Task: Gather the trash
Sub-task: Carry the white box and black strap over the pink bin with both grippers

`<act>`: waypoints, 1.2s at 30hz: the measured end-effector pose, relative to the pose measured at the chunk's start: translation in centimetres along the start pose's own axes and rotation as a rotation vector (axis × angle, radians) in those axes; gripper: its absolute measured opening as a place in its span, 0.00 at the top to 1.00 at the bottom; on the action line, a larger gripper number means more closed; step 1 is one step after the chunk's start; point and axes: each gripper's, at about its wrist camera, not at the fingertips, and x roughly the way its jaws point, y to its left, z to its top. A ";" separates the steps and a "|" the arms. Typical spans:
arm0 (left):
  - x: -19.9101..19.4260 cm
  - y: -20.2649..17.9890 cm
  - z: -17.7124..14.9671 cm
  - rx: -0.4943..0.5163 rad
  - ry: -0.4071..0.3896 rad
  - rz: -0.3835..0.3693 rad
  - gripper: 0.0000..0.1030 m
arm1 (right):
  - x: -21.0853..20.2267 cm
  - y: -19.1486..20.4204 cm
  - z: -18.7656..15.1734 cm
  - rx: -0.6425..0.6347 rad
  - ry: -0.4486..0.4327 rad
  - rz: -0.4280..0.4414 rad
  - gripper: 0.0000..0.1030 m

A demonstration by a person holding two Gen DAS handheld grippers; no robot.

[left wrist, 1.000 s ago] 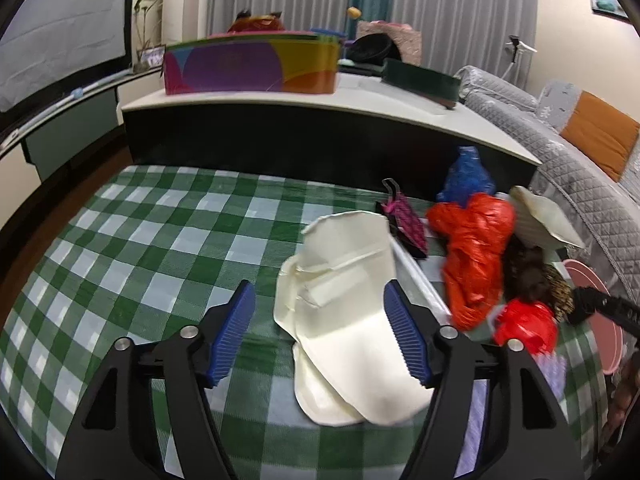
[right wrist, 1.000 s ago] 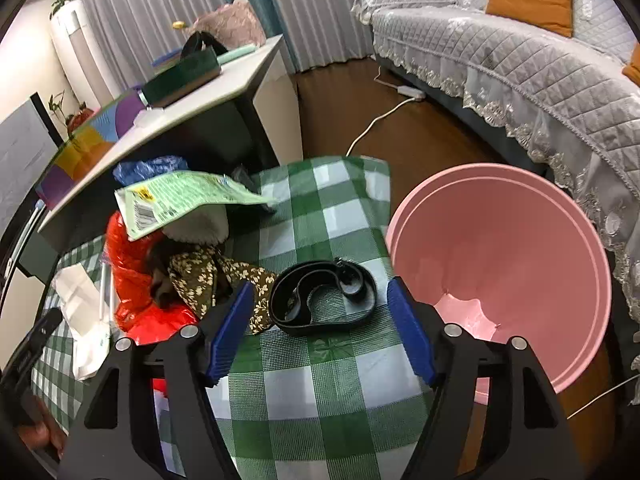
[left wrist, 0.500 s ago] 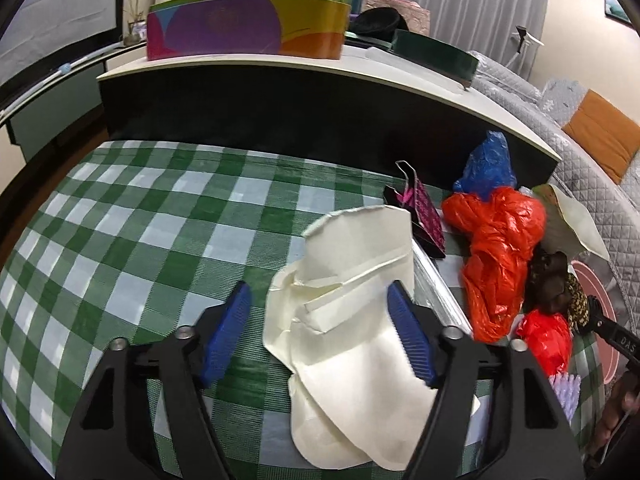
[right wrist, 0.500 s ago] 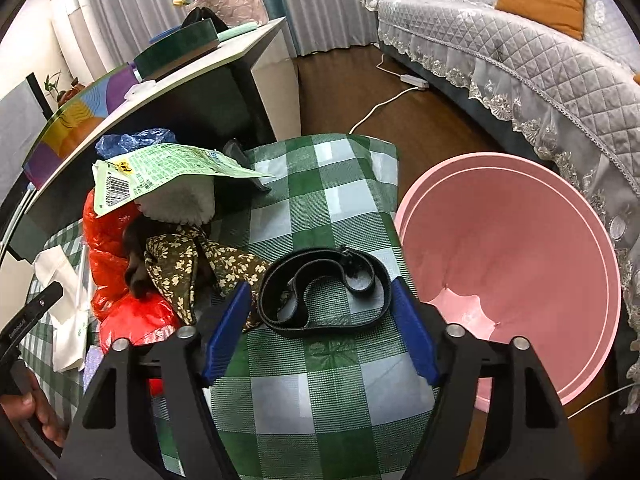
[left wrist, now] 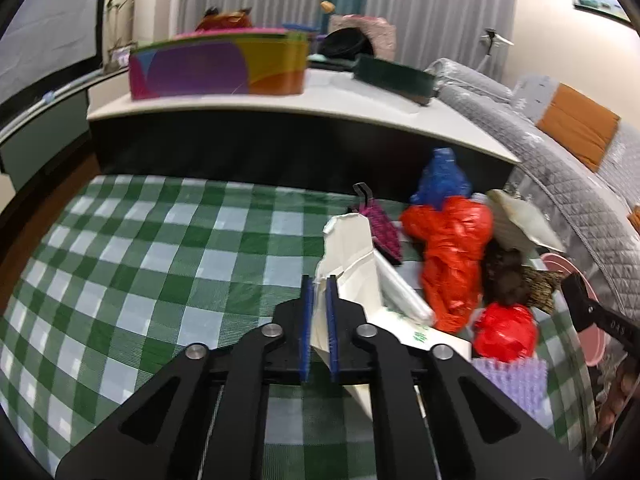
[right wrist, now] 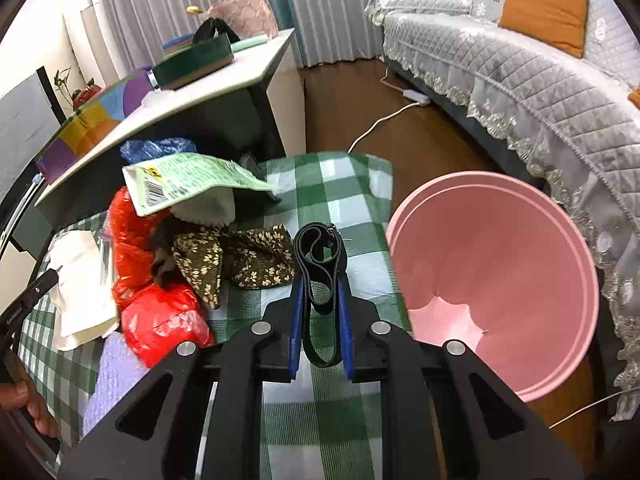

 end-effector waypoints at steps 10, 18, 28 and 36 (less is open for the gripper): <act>-5.7 -1.4 0.6 0.059 -0.073 -0.019 0.98 | -6.5 0.8 0.3 -0.051 -0.073 0.007 0.86; -9.9 -3.7 0.6 0.135 -0.131 -0.041 0.98 | -11.5 0.7 0.6 -0.128 -0.103 -0.020 0.86; -12.0 -8.6 1.1 0.213 -0.166 -0.100 0.98 | -16.9 -3.4 3.7 -0.095 -0.150 -0.032 0.86; -10.5 -14.7 1.8 0.264 -0.164 -0.161 0.98 | -16.9 -7.9 7.2 -0.122 -0.169 -0.079 0.86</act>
